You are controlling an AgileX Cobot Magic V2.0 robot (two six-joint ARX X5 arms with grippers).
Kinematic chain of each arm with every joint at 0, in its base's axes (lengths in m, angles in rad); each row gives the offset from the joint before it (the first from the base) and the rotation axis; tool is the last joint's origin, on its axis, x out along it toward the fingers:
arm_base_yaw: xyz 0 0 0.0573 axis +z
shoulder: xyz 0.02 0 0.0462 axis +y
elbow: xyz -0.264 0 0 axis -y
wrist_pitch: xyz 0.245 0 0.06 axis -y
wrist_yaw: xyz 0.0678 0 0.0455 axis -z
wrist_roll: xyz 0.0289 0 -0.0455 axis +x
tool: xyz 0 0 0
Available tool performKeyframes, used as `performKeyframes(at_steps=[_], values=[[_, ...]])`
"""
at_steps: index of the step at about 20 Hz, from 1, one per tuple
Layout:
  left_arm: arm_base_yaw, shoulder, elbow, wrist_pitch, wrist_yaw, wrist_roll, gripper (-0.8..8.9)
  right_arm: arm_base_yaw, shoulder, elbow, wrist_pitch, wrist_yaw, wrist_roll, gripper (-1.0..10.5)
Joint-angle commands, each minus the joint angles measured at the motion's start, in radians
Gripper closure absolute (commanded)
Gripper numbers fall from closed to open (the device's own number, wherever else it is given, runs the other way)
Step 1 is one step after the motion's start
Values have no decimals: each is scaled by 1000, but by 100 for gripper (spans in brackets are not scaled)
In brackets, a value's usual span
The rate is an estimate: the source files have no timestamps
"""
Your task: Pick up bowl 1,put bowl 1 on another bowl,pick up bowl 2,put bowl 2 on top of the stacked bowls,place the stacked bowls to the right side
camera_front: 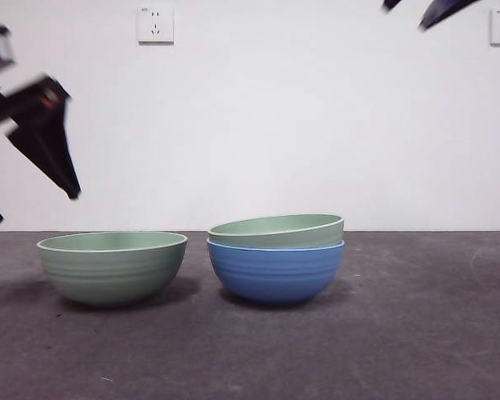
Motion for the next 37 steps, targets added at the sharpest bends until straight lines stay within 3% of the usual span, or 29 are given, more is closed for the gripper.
performKeyframes(at_steps=[1, 7, 17, 24, 29, 32, 37], values=[[-20, 112, 79, -2, -40, -10, 252, 0, -52, -4, -44, 3, 8, 721], [-62, 310, 215, -105, -136, 19, 263, 0, -122, -4, -120, 4, 8, 721], [-95, 323, 215, -108, -135, 16, 826, 0, -123, -4, -134, 58, 7, 722], [-95, 307, 248, -116, -134, 15, 822, 0, -123, -4, -134, 58, 7, 725], [-125, 285, 420, -262, -132, 17, 822, 0, -122, -4, -142, 58, 7, 725], [-188, 285, 548, -315, -130, 17, 822, 0, -122, -4, -142, 58, 7, 725], [-316, 302, 643, -258, -137, 16, 822, 0, -121, -4, -143, 55, 7, 725]])
